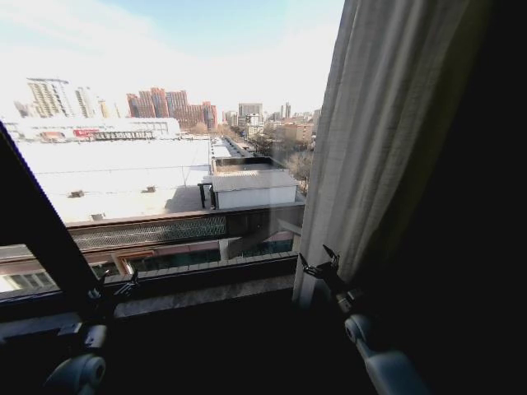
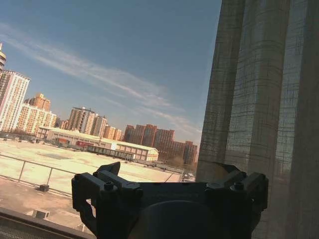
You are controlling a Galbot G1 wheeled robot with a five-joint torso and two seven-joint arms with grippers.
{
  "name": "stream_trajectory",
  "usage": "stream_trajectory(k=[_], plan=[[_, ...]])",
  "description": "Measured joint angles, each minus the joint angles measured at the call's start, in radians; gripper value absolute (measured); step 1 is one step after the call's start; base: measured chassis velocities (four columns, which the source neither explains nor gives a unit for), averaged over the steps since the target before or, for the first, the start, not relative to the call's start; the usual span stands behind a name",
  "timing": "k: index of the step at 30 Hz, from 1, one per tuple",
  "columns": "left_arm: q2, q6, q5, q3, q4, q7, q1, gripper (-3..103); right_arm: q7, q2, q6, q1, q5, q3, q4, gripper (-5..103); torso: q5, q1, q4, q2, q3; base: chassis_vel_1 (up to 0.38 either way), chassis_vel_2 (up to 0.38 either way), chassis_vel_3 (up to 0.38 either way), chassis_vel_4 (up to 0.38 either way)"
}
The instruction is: Open the curtains by pulling them apart, changing their state from closed to fully open.
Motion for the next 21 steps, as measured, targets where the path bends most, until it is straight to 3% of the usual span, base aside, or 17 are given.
stream_trajectory(k=[5, 11, 21], plan=[[0.000, 0.000, 0.000, 0.000, 0.000, 0.000, 0.000, 100, -0.062, 0.001, -0.002, -0.013, 0.008, 0.012, 0.010, 100, 0.0004, 0.000, -0.0005, 0.000, 0.000, 0.000, 0.000, 0.000, 0.000], [0.000, 0.000, 0.000, 0.000, 0.000, 0.000, 0.000, 100, -0.064, 0.001, -0.009, -0.016, 0.006, 0.017, 0.011, 100, 0.0005, 0.000, -0.0003, 0.000, 0.000, 0.000, 0.000, 0.000, 0.000], [0.000, 0.000, 0.000, 0.000, 0.000, 0.000, 0.000, 100, 0.026, 0.006, 0.022, 0.007, -0.013, -0.011, -0.010, 100, 0.0009, 0.000, -0.0007, 0.000, 0.000, -0.093, -0.095, 0.084, 0.099]])
